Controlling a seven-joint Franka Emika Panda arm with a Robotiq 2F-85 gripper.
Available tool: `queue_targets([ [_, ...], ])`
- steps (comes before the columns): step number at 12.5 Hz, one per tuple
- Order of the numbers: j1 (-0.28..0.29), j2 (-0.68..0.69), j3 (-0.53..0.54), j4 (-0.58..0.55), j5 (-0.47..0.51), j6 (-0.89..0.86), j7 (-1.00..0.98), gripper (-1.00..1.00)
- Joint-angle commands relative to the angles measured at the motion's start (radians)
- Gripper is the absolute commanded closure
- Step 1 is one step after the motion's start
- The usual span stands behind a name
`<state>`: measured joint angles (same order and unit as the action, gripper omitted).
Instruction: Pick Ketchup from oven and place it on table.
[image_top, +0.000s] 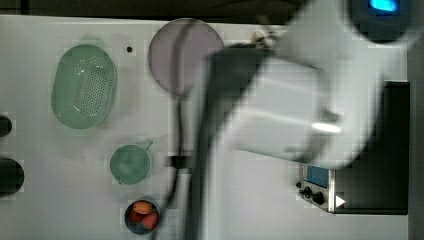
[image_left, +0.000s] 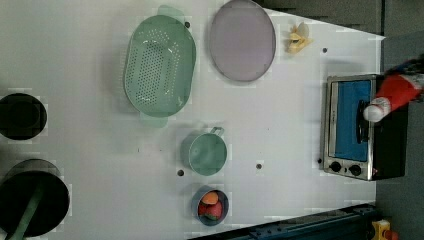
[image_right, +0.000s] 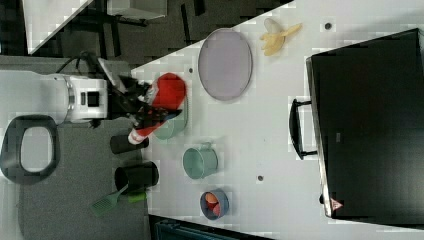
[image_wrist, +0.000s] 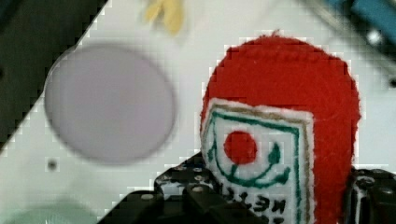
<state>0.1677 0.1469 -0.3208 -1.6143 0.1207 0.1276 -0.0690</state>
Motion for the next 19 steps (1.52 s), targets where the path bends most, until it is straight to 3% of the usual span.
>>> queue_targets([
  [1,0.065,0.021,0.017,-0.055,-0.006,-0.009,0.069,-0.24],
  [6,0.081,0.024,0.037,-0.28,-0.048,0.155,0.278,-0.24],
  [10,0.078,0.054,0.035,-0.483,-0.048,0.36,0.28,-0.24],
  [15,0.082,0.183,0.043,-0.608,-0.047,0.66,0.281,-0.24],
  [16,0.083,0.211,0.047,-0.617,-0.046,0.695,0.281,-0.3],
  [19,0.083,0.243,0.05,-0.619,-0.044,0.74,0.281,-0.93],
])
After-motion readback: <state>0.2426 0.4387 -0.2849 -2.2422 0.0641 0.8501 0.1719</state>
